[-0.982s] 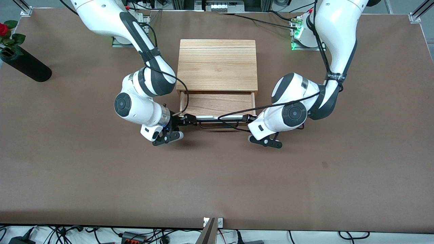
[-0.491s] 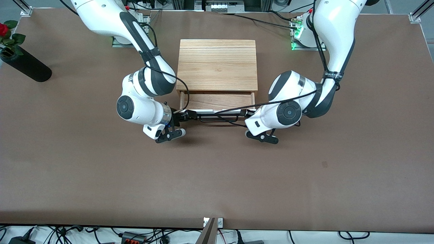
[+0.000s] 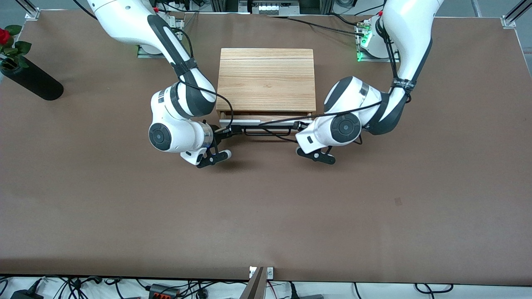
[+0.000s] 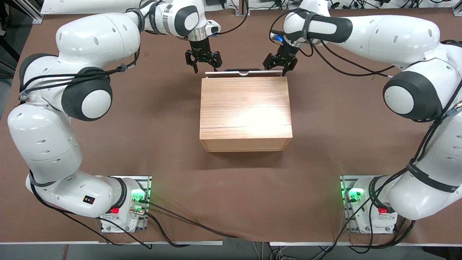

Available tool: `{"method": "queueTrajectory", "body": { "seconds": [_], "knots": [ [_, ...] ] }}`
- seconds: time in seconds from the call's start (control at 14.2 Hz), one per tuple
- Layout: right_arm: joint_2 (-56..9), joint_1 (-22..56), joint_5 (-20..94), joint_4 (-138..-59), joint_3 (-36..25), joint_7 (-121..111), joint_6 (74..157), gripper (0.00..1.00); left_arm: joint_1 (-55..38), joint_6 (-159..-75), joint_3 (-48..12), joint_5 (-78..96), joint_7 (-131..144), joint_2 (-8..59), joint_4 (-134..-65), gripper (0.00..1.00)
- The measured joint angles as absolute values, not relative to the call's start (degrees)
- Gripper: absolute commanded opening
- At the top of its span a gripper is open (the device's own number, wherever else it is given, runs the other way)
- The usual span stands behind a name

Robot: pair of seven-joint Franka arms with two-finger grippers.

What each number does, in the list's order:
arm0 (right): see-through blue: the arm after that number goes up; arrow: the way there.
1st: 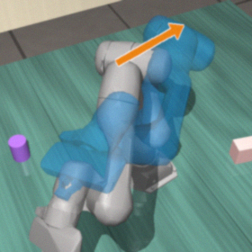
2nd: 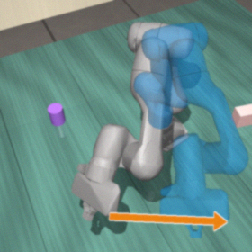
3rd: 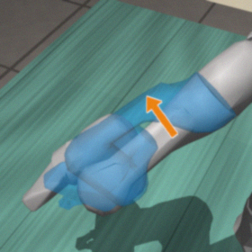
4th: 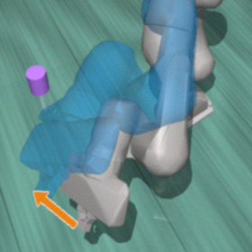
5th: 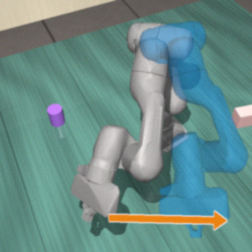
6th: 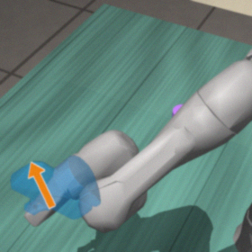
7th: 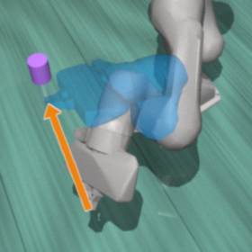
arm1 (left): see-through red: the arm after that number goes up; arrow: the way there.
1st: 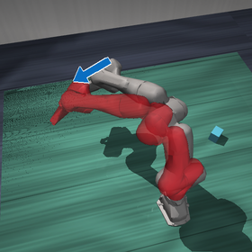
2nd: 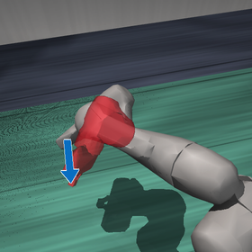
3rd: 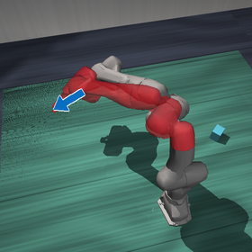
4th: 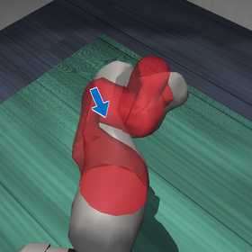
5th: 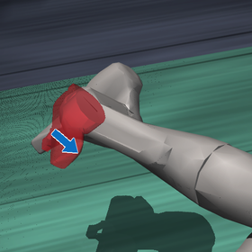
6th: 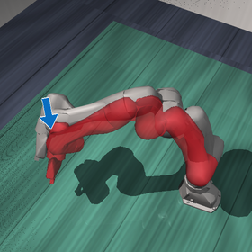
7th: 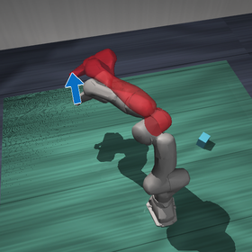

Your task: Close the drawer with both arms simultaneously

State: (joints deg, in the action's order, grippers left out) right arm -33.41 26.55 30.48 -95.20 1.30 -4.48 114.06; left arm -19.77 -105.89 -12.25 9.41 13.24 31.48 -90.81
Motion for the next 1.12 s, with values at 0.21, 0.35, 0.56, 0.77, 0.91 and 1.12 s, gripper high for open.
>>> {"method": "queueTrajectory", "body": {
  "seconds": [0.21,0.35,0.56,0.77,0.91,1.12],
  "knots": [
    [-33.39,26.54,31.13,-95.21,1.29,-4.48,109.99,1.00,-19.80,-105.89,-12.72,9.41,13.28,30.69,-92.54,1.00],
    [-33.38,26.53,31.27,-95.20,1.29,-4.39,108.44,1.00,-19.80,-105.88,-12.78,9.41,13.30,29.84,-93.54,1.00],
    [-33.38,26.53,31.30,-95.20,1.29,-4.29,107.95,1.00,-19.80,-105.88,-12.79,9.42,13.32,29.02,-94.63,1.00],
    [-33.38,26.54,31.32,-95.20,1.29,-4.24,107.68,1.00,-19.79,-105.88,-12.80,9.42,13.33,28.86,-95.56,1.00],
    [-33.38,26.54,31.33,-95.20,1.29,-4.18,107.63,1.00,-19.78,-105.88,-13.03,9.42,13.33,28.65,-95.97,1.00],
    [-33.37,26.54,31.39,-95.20,1.29,-4.16,107.52,1.00,-19.74,-106.02,-13.39,9.42,13.38,28.29,-96.11,1.00]
  ]
}}
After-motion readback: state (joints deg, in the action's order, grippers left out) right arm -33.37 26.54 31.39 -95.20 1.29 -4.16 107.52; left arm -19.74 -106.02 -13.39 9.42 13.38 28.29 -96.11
